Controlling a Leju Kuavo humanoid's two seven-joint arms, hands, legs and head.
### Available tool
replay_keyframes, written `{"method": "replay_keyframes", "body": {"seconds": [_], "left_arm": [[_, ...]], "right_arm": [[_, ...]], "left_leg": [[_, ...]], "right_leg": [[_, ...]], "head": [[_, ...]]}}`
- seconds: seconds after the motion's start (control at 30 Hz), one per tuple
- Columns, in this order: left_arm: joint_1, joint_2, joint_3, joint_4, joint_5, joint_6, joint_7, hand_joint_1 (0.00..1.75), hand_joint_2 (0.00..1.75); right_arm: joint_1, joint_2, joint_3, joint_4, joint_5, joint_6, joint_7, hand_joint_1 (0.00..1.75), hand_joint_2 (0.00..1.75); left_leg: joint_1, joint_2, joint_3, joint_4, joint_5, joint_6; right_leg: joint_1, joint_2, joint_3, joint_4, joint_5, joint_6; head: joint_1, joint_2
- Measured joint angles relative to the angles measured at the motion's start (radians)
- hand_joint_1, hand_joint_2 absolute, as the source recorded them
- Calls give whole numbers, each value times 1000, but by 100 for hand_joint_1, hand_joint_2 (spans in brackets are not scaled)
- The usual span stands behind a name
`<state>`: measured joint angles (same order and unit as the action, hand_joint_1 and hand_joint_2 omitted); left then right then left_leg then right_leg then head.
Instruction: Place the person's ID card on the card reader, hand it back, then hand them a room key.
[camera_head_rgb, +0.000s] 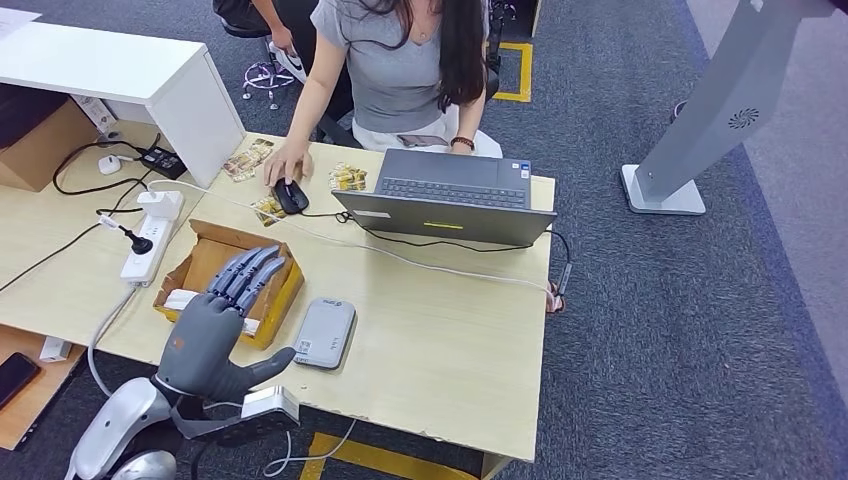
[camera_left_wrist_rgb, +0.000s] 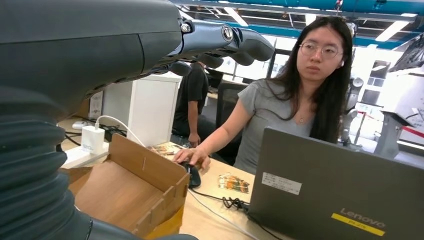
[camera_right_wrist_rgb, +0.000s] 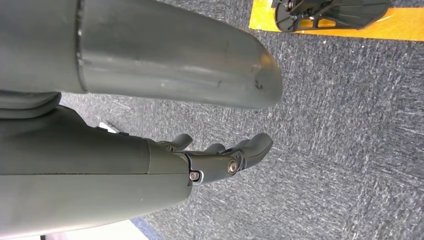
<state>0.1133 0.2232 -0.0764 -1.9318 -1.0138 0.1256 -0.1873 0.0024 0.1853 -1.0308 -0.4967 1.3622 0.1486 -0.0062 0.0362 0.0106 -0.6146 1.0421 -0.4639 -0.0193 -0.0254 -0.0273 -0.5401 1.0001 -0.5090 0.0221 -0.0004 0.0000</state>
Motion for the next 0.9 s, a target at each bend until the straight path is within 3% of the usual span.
{"method": "replay_keyframes", "body": {"seconds": [0.23, 0.53, 0.9], "left_arm": [[33, -8, 53, 55, -184, 92, 77, 0, 175], [-2, -24, 152, 242, -285, 52, 161, 0, 175], [-38, -49, 239, 403, -321, 32, 182, 0, 175]], "right_arm": [[3, 25, -39, -50, 61, 34, -7, 0, 0], [0, 42, -88, -90, 111, 46, -20, 0, 0], [-1, 46, -127, -114, 152, 59, -35, 0, 0]], "left_leg": [[0, -1, 0, 0, 0, 0], [0, -1, 0, 0, 0, 0], [0, -1, 0, 0, 0, 0]], "right_leg": [[0, 0, 0, 0, 0, 0], [0, 0, 0, 0, 0, 0], [0, 0, 0, 0, 0, 0]], "head": [[0, 0], [0, 0], [0, 0]]}}
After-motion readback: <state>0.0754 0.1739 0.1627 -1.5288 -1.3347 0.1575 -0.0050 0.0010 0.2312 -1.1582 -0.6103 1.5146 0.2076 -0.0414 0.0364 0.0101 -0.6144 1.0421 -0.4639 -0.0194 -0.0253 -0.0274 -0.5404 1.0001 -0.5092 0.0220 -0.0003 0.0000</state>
